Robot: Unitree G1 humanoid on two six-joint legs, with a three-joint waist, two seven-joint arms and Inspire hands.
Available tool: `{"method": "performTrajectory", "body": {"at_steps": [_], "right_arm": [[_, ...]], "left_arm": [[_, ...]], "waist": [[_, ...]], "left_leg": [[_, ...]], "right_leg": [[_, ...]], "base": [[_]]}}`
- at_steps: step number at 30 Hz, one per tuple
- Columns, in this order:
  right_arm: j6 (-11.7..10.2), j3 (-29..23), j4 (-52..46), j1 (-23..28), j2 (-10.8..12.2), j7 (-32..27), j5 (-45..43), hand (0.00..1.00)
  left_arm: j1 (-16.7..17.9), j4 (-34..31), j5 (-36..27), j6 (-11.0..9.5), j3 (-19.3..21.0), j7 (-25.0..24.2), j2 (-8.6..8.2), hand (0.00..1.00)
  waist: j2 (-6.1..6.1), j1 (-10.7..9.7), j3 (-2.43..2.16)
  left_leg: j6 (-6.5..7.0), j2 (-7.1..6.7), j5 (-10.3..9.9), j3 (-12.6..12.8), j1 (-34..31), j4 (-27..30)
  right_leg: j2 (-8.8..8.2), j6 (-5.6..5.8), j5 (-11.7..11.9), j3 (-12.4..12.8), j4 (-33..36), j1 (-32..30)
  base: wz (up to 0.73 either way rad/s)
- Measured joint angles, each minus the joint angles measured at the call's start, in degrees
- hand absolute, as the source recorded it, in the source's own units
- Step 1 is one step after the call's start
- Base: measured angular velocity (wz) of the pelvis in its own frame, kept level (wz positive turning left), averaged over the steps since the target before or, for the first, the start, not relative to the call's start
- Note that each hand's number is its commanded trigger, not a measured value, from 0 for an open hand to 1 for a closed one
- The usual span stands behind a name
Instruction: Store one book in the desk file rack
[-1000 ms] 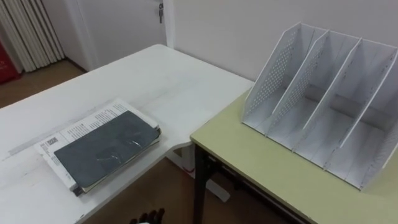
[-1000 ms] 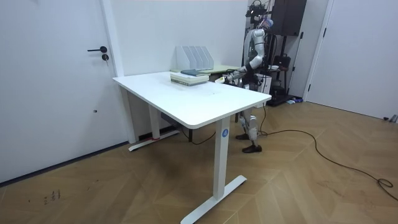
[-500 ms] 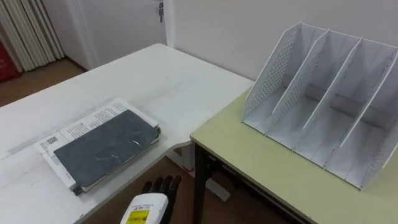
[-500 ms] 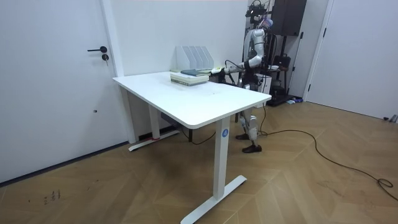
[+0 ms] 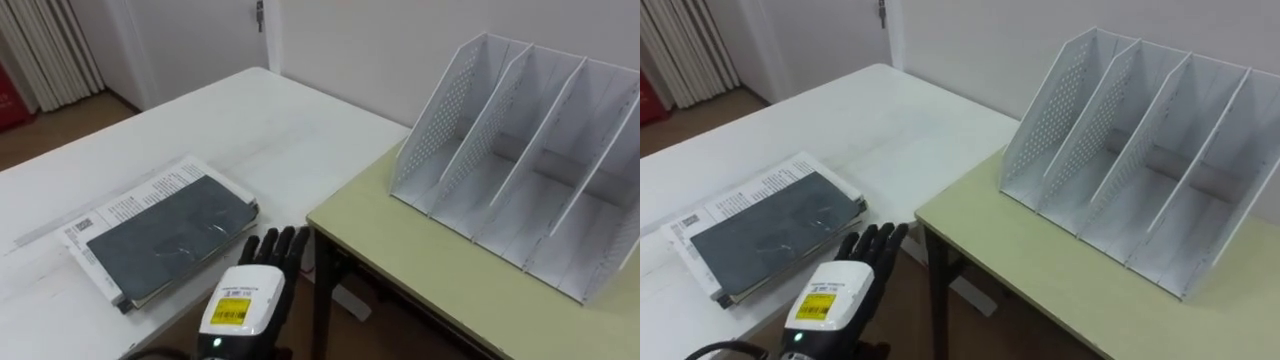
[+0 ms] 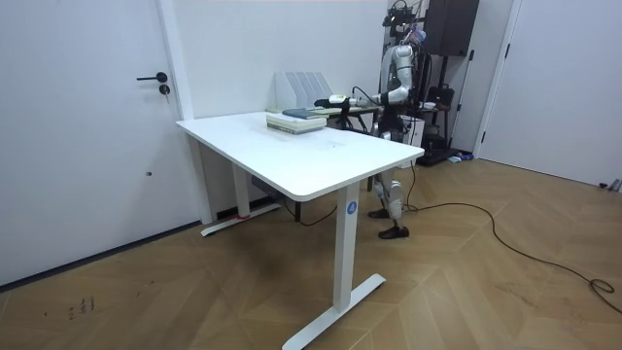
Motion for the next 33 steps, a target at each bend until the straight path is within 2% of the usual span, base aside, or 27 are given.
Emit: {"method": "performTrajectory", "body": {"at_steps": [5,14,19,22,24,28,33], "right_arm": [[0.06,0.04,0.71,-0.04,0.00,-0.08,0.52,0.00],[0.06,0.07,1.80,-0.52,-0.05,-1.22,2.30,0.00],[0.01,-0.04,1.77,-0.46,-0.07,-2.42,2.13,0.00],[0.04,-0.04,1.79,-0.11,-0.07,-2.52,2.16,0.00],[0.11,-0.01,1.78,0.42,-0.07,-2.54,2.23,0.00],[0.25,-0.07,1.84,0.57,-0.06,-2.50,2.31,0.00],[0.47,-0.10,1.77,0.16,-0.07,-2.49,2.24,0.00]], "left_arm": [[-0.13,-1.23,0.01,-0.28,0.14,3.95,0.58,0.00],[-0.83,-1.23,-0.02,-1.55,0.43,9.69,1.49,0.00],[-0.77,-1.23,0.45,-2.23,3.58,11.85,1.81,0.00],[-0.77,-1.23,0.65,-2.21,4.67,13.21,2.42,0.00],[-0.63,-1.23,0.64,-2.21,4.82,14.18,2.84,0.00],[-0.63,-1.23,0.57,-2.19,5.73,14.94,2.82,0.00],[-0.65,-1.23,0.58,-1.81,9.30,15.59,2.83,0.00]], "waist": [[0.20,0.15,-0.12],[0.09,0.35,0.04],[0.15,0.58,0.01],[0.32,1.46,-0.05],[0.67,1.89,-0.19],[1.48,1.94,-0.11],[1.99,1.79,-0.15]], "left_leg": [[0.00,-0.01,0.00,-0.38,0.19,-0.03],[0.00,-0.07,0.00,-0.55,0.95,-0.31],[0.00,-0.07,0.00,-0.41,1.04,-0.53],[0.00,-0.08,0.00,-0.46,1.10,-0.74],[0.00,-0.12,0.00,-0.77,1.17,-0.87],[0.00,-0.26,0.00,-1.41,1.82,-1.05],[0.00,-0.29,0.01,-1.92,2.16,-1.08]], "right_leg": [[0.02,-0.01,0.00,-0.04,-0.01,0.20],[0.05,-0.01,0.03,-0.11,-0.81,1.21],[0.06,-0.01,0.03,-0.07,-0.86,1.16],[0.07,0.00,0.04,-0.11,-0.91,1.18],[0.06,0.01,0.05,-0.12,-0.94,1.28],[0.02,0.02,0.05,-0.02,-1.01,1.97],[0.03,0.02,0.04,-0.08,-1.01,2.27]], "base": [[0.00],[0.00],[0.00],[0.00],[0.02],[0.06],[-0.03]]}}
